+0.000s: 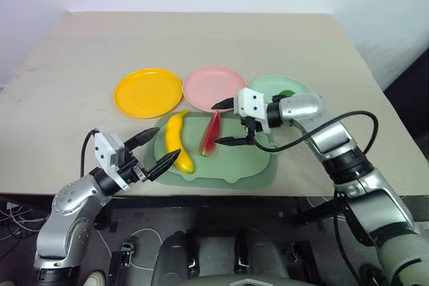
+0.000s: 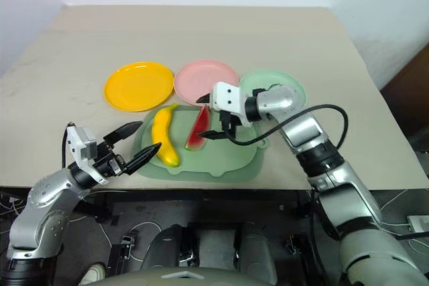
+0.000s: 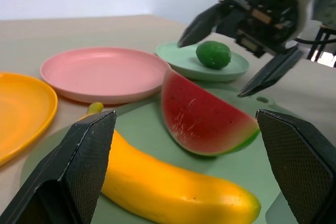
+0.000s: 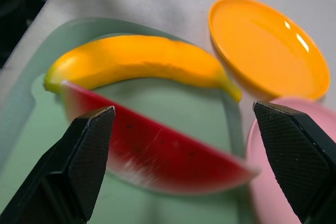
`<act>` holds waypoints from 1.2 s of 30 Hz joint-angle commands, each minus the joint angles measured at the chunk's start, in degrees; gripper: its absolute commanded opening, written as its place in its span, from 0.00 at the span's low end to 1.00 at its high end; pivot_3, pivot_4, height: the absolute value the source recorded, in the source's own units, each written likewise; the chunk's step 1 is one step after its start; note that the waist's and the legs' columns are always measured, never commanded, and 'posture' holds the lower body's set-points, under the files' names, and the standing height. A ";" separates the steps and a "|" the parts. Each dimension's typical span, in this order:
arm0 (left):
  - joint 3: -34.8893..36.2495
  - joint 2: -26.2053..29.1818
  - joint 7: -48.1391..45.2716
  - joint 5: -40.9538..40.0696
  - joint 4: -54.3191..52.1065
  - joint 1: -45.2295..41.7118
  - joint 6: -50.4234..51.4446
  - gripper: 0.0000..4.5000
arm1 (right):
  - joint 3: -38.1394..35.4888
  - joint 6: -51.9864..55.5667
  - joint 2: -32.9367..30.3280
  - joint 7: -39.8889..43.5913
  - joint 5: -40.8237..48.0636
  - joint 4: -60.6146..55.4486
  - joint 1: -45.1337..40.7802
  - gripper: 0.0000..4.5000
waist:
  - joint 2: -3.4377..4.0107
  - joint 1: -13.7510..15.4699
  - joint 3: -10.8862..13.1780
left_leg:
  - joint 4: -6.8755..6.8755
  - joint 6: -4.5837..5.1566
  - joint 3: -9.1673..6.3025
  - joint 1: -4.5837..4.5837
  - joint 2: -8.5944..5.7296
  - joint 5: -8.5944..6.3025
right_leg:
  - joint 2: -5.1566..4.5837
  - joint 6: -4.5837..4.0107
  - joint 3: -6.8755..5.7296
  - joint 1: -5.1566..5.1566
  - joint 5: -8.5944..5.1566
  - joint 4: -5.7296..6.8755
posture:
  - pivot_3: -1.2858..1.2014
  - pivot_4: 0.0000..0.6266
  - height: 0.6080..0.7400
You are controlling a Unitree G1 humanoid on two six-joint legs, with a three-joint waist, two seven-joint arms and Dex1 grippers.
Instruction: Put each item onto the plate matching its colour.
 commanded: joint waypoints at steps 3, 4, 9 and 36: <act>1.32 -0.12 1.12 -0.03 -3.79 2.69 -1.14 1.00 | 1.22 -10.28 2.41 4.67 -3.29 7.64 -5.85 0.99 | 0.00 0.04 0.00 | 0.00 0.00 0.00 0.00 0.00 0.00 | 0.00 0.00 -0.01 0.01 0.00 0.00 | 0.52 0.24 0.66; 1.39 -0.14 1.37 -0.02 -3.94 2.89 -1.15 1.00 | 1.49 -11.94 2.99 5.53 -3.75 9.28 -6.97 0.99 | 0.00 0.05 0.00 | 0.01 0.00 0.00 0.00 0.00 0.00 | 0.00 0.00 -0.01 0.00 0.00 0.02 | 0.52 0.24 0.66; 1.69 -0.44 2.21 -0.42 -4.92 4.04 -1.10 1.00 | 3.77 -21.23 4.90 10.22 -6.91 16.06 -10.25 0.99 | 0.02 -0.01 0.01 | 0.01 -0.01 0.01 0.00 0.01 0.01 | 0.00 0.00 -0.01 -0.01 0.00 0.02 | 0.52 0.24 0.66; 2.15 2.03 0.43 -2.59 -5.53 1.06 0.67 1.00 | 6.80 -19.22 12.87 11.68 -21.47 37.28 -18.04 0.99 | 0.03 -0.04 0.01 | 0.03 -0.05 0.01 0.01 0.02 0.03 | 0.01 -0.01 0.00 -0.02 0.00 0.09 | 0.52 0.24 0.66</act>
